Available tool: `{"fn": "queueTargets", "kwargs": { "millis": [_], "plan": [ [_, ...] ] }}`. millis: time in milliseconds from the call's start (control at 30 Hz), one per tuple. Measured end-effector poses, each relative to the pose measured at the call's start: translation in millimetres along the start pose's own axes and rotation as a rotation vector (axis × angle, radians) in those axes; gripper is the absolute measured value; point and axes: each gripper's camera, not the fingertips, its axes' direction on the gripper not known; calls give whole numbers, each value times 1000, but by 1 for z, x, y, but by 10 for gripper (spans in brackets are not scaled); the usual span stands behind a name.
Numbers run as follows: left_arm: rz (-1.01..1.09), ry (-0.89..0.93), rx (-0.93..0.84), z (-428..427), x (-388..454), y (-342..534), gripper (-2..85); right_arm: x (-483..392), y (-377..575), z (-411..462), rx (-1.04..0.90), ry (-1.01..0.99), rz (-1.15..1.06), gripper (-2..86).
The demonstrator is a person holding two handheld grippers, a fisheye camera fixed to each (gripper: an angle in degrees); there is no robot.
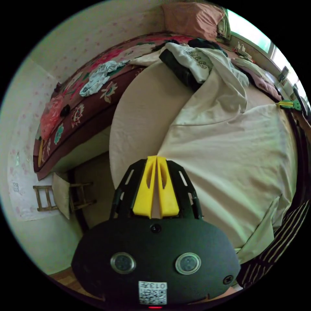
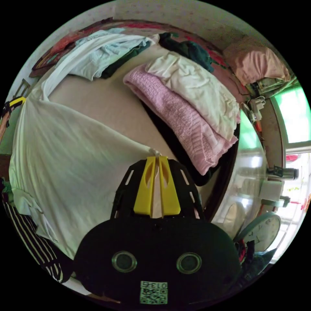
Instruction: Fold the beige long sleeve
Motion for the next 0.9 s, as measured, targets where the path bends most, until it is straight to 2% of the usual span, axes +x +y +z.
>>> {"fn": "queueTargets", "kwargs": {
  "millis": [100, 267, 333, 433, 567, 667, 800, 900],
  "plan": [
    [11, -65, 90, -19, 7, 3, -4, 7, 23, -17, 116, 55, 65, 15],
    [-7, -117, 136, -14, 5, -17, 0, 4, 36, -4, 168, 148, 116, 23],
    [-20, -99, 96, 5, 2, -33, 8, 6, 33, 6, 154, 139, 150, 32],
    [-60, 1, -23, 32, -7, -39, 32, 15, 32, 26, -4, 91, 224, 53],
    [-182, 46, 78, 9, -35, 0, 61, 24, 79, -14, 169, 101, 315, 71],
    [-56, 306, 194, -15, -22, 40, 77, -8, 122, -30, 206, -148, 150, 68],
    [217, 576, 81, -21, 70, 90, 113, -91, 185, -29, 157, -372, -33, 85],
    [272, 734, 33, -17, 126, 122, 131, -144, 221, -22, 106, -569, -49, 98]
  ]
}}
